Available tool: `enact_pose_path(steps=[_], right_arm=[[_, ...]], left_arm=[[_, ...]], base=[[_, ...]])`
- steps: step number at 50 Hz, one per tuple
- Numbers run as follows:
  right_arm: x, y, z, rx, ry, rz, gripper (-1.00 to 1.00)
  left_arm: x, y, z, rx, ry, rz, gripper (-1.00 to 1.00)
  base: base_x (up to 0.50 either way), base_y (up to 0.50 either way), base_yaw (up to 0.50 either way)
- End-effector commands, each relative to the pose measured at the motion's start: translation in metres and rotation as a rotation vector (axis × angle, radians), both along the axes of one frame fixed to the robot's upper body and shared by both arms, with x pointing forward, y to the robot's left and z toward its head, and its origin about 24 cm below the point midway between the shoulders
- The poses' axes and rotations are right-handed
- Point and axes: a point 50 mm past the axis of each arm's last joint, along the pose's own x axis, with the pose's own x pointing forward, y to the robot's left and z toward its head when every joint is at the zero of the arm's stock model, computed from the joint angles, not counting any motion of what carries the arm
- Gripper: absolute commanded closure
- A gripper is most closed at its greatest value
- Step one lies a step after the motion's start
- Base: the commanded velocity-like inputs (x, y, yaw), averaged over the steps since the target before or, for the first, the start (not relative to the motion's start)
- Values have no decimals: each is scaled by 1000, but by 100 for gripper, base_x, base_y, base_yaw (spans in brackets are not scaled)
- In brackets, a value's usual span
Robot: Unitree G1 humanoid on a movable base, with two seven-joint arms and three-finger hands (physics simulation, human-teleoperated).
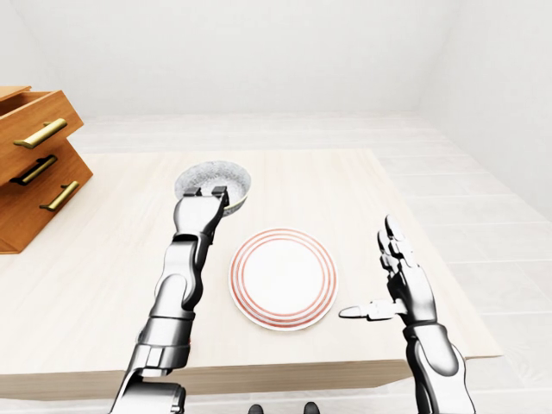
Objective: Put the bowl on the plate.
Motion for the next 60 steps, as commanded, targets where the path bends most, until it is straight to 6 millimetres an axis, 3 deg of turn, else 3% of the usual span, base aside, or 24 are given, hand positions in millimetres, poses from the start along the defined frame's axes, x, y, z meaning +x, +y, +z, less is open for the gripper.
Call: enact_pose_path(steps=[1, 23, 35, 48, 60], right_arm=[[-6, -3, 3, -5, -11, -6, -100], [-6, -7, 2, 6, -11, -13, -100], [-3, -11, -3, 16, 8, -22, -100], [-1, -8, -8, 19, 26, -19, -100], [1, -8, -15, 24, 55, -19, -100]], left_arm=[[-7, -18, 6, 58, -35, -25, 100], [-32, -69, 2, 62, -33, -132, 100], [-38, -80, -7, 68, -31, -150, 100], [-59, -90, -29, 26, -22, -184, 100], [-77, -103, -35, 25, -28, -227, 100]], base=[[0, 0, 0], [0, 0, 0], [0, 0, 0], [0, 0, 0], [0, 0, 0]])
